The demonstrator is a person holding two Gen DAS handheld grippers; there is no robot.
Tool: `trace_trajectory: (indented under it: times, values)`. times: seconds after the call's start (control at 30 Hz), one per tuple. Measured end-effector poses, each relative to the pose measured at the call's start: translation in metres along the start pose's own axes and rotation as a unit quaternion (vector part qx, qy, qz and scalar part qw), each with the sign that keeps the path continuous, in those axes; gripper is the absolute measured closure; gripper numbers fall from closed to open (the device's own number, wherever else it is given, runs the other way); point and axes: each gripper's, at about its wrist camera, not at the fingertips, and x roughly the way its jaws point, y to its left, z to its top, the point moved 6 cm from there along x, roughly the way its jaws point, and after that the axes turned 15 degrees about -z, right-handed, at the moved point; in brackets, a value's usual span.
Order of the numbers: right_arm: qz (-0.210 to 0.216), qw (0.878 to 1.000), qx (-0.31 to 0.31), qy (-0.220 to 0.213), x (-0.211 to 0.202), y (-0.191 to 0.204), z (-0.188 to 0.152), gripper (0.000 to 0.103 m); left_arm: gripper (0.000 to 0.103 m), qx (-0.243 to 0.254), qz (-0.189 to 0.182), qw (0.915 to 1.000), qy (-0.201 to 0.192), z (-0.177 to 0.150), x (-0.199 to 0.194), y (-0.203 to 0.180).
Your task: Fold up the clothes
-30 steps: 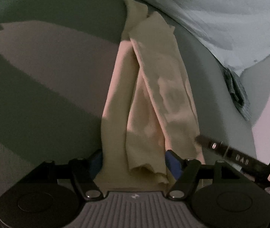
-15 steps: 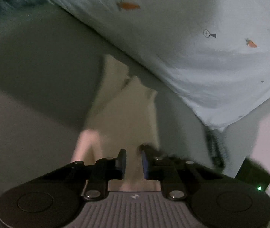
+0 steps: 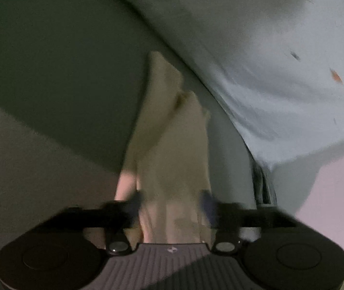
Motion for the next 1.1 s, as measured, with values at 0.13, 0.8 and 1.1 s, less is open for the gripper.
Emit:
trace_trajectory:
  times: [0.13, 0.8, 1.1]
  values:
    - [0.040, 0.997, 0.031, 0.058, -0.022, -0.022, -0.044, 0.061, 0.032, 0.020, 0.081, 0.9950, 0.054, -0.057, -0.030, 0.007]
    - [0.248, 0.937, 0.128, 0.213, -0.033, -0.034, -0.130, 0.061, 0.038, -0.120, -0.071, 0.9844, 0.108, -0.130, -0.038, 0.019]
    - [0.157, 0.964, 0.094, 0.195, -0.056, -0.024, -0.136, 0.095, 0.089, -0.117, 0.017, 0.9876, 0.104, -0.136, -0.041, 0.024]
